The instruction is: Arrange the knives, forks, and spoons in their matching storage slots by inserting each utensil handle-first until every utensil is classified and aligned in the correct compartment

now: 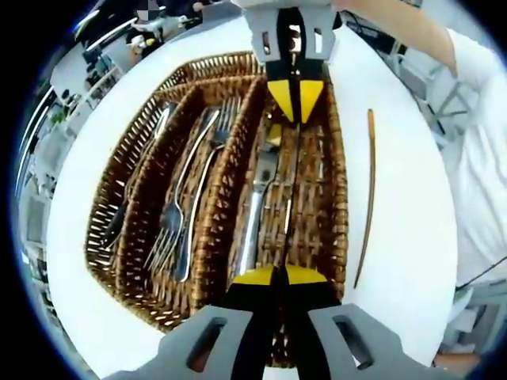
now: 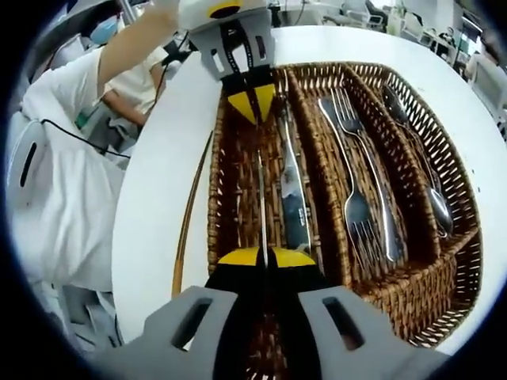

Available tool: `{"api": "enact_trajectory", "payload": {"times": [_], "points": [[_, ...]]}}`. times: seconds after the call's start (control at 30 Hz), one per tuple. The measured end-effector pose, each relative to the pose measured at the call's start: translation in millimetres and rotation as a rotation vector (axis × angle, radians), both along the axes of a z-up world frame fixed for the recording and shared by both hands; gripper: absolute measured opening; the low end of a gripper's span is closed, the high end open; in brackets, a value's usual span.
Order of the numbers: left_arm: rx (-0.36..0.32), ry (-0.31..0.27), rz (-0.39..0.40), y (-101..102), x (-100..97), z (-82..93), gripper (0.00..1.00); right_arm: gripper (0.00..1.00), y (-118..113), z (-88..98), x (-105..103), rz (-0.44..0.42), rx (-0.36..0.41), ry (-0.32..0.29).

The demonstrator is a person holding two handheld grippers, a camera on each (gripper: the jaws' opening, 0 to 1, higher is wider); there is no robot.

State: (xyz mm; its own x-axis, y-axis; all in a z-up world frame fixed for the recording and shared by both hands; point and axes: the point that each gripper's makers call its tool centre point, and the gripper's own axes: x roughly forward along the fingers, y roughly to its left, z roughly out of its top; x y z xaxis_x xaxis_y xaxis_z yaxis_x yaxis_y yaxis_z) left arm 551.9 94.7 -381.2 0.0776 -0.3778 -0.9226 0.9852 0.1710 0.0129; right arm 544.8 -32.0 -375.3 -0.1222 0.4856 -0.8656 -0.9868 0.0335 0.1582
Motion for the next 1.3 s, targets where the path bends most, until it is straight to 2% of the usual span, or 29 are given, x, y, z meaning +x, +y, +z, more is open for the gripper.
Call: {"api": "enact_trajectory", "payload": {"times": [0.13, 0.4, 0.53, 0.57, 0.6, 0.63, 0.7, 0.8, 0.97, 1.0, 1.1, 1.2, 1.3], "points": [[0.016, -0.01, -0.014, 0, 2.9, 3.2, 0.01, 0.03, 0, 1.4, 0, 0.012, -0.007, -0.005], [0.018, 0.011, -0.025, -1, 0.1, 2.4, 0.01, 0.02, -1, 4.3, -2, 0.059, -0.021, -0.025], [0.016, 0.02, -0.03, -1, -1.4, 2.3, 0.01, 0.0, 1, 13.2, 1, 0.065, -0.008, -0.025], [0.017, 0.028, -0.035, -1, -2.5, 0.1, 0.01, 0.0, -2, 9.6, 1, 0.068, -0.036, -0.02], [0.019, 0.025, -0.037, 0, -2.0, -0.9, 0.01, 0.01, -6, 6.3, 5, 0.077, -0.064, -0.043], [0.026, 0.025, -0.035, 1, -1.5, -1.0, 0.01, 0.01, -2, 7.7, 10, 0.063, -0.043, -0.067], [0.017, 0.024, -0.034, 0, -1.0, 0.3, 0.01, 0.01, -2, 11.2, 8, 0.05, -0.02, -0.027], [0.016, 0.024, -0.033, 0, -1.3, -0.1, 0.01, 0.05, -6, 6.7, 12, 0.071, -0.054, -0.059], [0.014, 0.021, -0.031, 0, -0.9, -0.5, 0.01, 0.04, -2, 7.3, 11, 0.078, -0.036, -0.054], [0.012, 0.021, -0.028, 0, -0.8, -0.7, 0.01, 0.04, 0, 6.9, 8, 0.101, -0.029, -0.055], [0.008, 0.02, -0.024, 0, -0.8, -0.9, 0.01, 0.08, -1, 1.3, 4, 0.123, -0.059, -0.06], [0.007, 0.021, -0.021, 0, -1.1, -1.3, 0.01, 0.04, -3, -2.6, 8, 0.162, -0.077, -0.09], [0.009, 0.02, -0.023, 0, -0.8, -1.0, 0.01, 0.04, -2, 0.0, 11, 0.138, -0.07, -0.074]]}}
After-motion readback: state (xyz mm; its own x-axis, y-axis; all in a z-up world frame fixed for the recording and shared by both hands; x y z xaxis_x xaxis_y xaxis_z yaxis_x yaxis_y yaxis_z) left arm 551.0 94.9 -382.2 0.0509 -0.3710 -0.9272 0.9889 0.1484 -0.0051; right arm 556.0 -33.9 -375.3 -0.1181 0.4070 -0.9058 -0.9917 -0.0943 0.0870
